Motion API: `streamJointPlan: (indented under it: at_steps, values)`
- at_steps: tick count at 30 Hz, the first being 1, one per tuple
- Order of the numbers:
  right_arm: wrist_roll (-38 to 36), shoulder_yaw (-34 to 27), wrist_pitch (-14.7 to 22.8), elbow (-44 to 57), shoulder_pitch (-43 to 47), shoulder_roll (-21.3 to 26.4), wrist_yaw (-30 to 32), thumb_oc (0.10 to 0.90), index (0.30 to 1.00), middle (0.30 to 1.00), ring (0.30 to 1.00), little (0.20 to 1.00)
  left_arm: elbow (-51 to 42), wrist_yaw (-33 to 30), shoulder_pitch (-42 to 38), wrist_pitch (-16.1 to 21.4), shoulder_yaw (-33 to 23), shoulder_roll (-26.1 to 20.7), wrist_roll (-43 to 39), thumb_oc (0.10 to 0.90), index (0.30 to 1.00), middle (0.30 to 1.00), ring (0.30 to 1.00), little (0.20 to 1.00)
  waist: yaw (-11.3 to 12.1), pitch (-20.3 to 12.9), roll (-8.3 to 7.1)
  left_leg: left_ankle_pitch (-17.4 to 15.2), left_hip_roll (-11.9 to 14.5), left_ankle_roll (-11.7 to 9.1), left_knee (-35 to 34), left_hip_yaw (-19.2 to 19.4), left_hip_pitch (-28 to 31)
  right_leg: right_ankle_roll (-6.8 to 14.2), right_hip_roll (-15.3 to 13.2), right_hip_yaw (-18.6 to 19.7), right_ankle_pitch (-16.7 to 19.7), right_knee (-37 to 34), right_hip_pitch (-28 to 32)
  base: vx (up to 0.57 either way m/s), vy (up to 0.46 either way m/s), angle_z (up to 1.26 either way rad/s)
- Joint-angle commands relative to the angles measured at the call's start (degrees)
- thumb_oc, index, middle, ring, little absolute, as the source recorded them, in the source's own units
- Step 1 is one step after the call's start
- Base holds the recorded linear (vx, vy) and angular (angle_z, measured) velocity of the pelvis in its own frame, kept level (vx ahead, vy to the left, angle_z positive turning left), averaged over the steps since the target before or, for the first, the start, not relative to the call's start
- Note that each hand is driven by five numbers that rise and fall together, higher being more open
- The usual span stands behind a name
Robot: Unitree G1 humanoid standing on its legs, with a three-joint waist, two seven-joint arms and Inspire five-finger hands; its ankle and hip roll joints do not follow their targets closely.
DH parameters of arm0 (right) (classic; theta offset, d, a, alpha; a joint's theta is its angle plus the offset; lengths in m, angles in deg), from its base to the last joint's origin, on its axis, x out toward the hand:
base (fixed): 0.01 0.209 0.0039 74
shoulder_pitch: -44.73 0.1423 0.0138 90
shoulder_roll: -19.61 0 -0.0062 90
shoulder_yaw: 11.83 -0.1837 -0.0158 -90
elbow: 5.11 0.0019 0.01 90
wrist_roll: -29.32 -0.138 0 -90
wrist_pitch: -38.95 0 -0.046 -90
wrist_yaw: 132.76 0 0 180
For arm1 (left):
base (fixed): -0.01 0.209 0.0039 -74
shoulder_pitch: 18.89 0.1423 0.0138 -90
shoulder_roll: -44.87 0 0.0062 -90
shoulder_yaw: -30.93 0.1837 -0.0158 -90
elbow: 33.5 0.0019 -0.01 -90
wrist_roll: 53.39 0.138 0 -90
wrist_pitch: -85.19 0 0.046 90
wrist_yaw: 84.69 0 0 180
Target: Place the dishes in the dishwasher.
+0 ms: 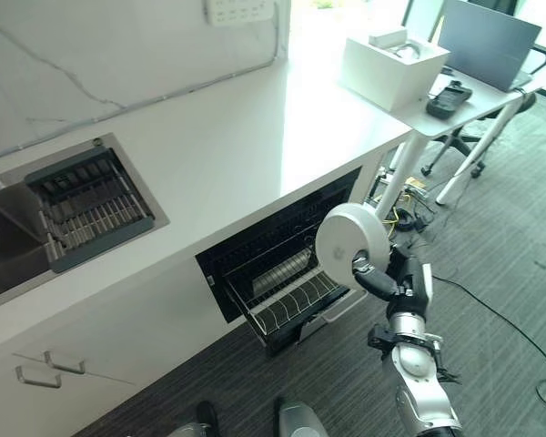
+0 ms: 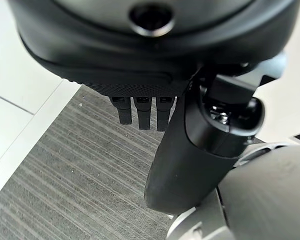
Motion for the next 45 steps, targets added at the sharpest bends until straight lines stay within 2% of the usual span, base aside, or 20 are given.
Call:
streamJointPlan:
  at_steps: [1,9,12,17,21,22,25,29,31,36,42,45]
  values:
    - [3.39,-4.95,5.79,8.03,9.17,1.88,1.88,0.400,0.300,0.300,0.300,0.300,-2.27,1.87,-3.32,0.89,0.66,1.76,1.43,0.800,0.900,0.900,0.900,0.900,0.35,0.61,-0.81,-8.12,0.35,-0.98,6.49,-3.35,0.35,5.27,-2.18,-1.88,0.29,-3.06,3.17,0.03,0.027,0.08]
    - [8.74,-1.80,2.37,1.82,10.87,1.60,1.37,0.400,0.300,0.300,0.300,0.300,-2.55,2.49,-3.30,0.44,0.68,1.51,1.67,0.800,0.900,0.900,0.900,0.900,2.02,1.34,-0.45,-8.10,-0.65,-0.71,6.49,-4.85,0.18,4.87,-2.69,-3.50,0.17,-3.06,3.65,0.05,0.023,0.12]
    - [11.43,-0.40,2.03,-1.17,12.26,1.34,3.03,0.400,0.300,0.300,0.300,0.300,-3.25,2.59,-3.66,0.11,0.89,1.50,1.75,0.800,0.900,0.900,0.900,0.900,2.95,2.12,-0.33,-7.80,-1.07,-0.48,6.49,-5.58,-0.27,4.57,-2.88,-4.42,0.34,-3.06,3.69,0.04,0.009,0.17]
    - [16.91,1.25,-3.32,-10.02,20.42,2.41,13.01,0.400,0.300,0.300,0.300,0.300,-4.96,1.56,-7.25,0.78,2.52,0.38,0.38,0.800,0.900,0.900,0.900,0.900,5.02,5.83,0.18,-7.15,-2.50,0.03,6.49,-7.61,-2.65,3.81,-2.71,-5.97,0.91,-3.06,2.08,-0.05,-0.004,0.21]
    - [17.88,1.06,-5.90,-17.20,25.87,4.75,17.55,0.400,0.300,0.300,0.300,0.300,-5.45,1.64,-9.28,0.43,3.84,-0.69,-0.81,0.800,0.900,0.900,0.900,0.900,6.28,8.17,0.84,-6.51,-3.28,0.28,6.49,-9.11,-3.97,3.15,-2.21,-7.15,1.15,-3.06,1.65,-0.06,-0.017,0.26]
    - [18.49,1.02,-7.32,-21.32,28.89,6.43,19.09,0.400,0.300,0.300,0.300,0.300,-5.23,1.66,-10.36,0.77,4.25,-1.36,-1.85,0.800,0.900,0.900,0.900,0.900,7.05,9.63,1.40,-6.02,-3.78,0.51,6.49,-9.87,-4.48,2.67,-1.91,-8.06,1.21,-3.06,1.87,-0.02,-0.012,0.23]
    - [19.82,0.48,-7.40,-26.33,32.02,9.52,22.05,0.400,0.300,0.300,0.300,0.300,-5.68,2.21,-11.28,1.88,4.49,-2.62,-2.22,0.800,0.900,0.900,0.900,0.900,8.27,11.42,2.66,-5.52,-4.60,0.91,6.49,-11.02,-5.46,2.15,-1.51,-9.13,1.35,-3.06,1.82,-0.03,-0.004,0.32]
    - [24.04,0.72,-8.44,-29.90,36.82,12.42,28.06,0.400,0.300,0.300,0.300,0.300,-6.75,1.81,-12.41,2.98,4.92,-3.77,-3.78,0.800,0.900,0.900,0.900,0.900,9.51,14.16,4.86,-4.56,-5.98,1.57,6.49,-12.66,-7.35,1.58,-0.74,-9.86,1.60,-2.16,0.42,-0.09,0.020,0.26]
    - [26.47,1.06,-9.51,-30.14,37.98,13.71,29.92,0.400,0.300,0.300,0.300,0.300,-6.73,1.78,-12.74,3.29,4.77,-3.97,-4.32,0.800,0.900,0.900,0.900,0.900,9.47,14.96,5.38,-4.41,-6.47,1.64,6.49,-12.76,-7.92,1.56,-0.82,-9.76,1.43,-1.39,-0.62,-0.12,0.051,0.04]
    - [31.51,4.00,-10.49,-30.79,38.41,14.16,25.81,0.400,0.300,0.300,0.300,0.300,-6.39,2.07,-13.22,3.35,4.27,-3.97,-5.86,0.800,0.900,0.900,0.900,0.900,9.11,15.91,5.97,-4.42,-6.89,1.60,6.49,-12.49,-8.51,1.63,-0.85,-9.46,1.46,-1.38,-1.46,-0.08,0.048,0.00]
    - [40.91,12.26,-11.00,-31.48,37.98,12.79,20.29,0.400,0.300,0.300,0.300,0.300,-6.23,1.92,-14.67,4.44,3.36,-3.96,-5.41,0.800,0.900,0.900,0.900,0.900,8.92,16.73,5.86,-4.32,-6.54,1.80,6.49,-11.52,-9.16,1.97,-1.15,-9.58,1.60,-0.61,-2.72,-0.09,0.005,-0.01]
    - [40.98,15.99,-11.56,-32.66,37.64,11.02,19.04,0.400,0.300,0.300,0.300,0.300,-6.54,1.85,-15.50,4.40,3.47,-3.97,-5.47,0.800,0.900,0.900,0.900,0.900,8.93,17.13,5.88,-4.28,-6.35,1.86,6.49,-11.17,-9.34,2.12,-1.23,-9.71,1.54,-0.22,-3.07,-0.09,-0.005,0.04]
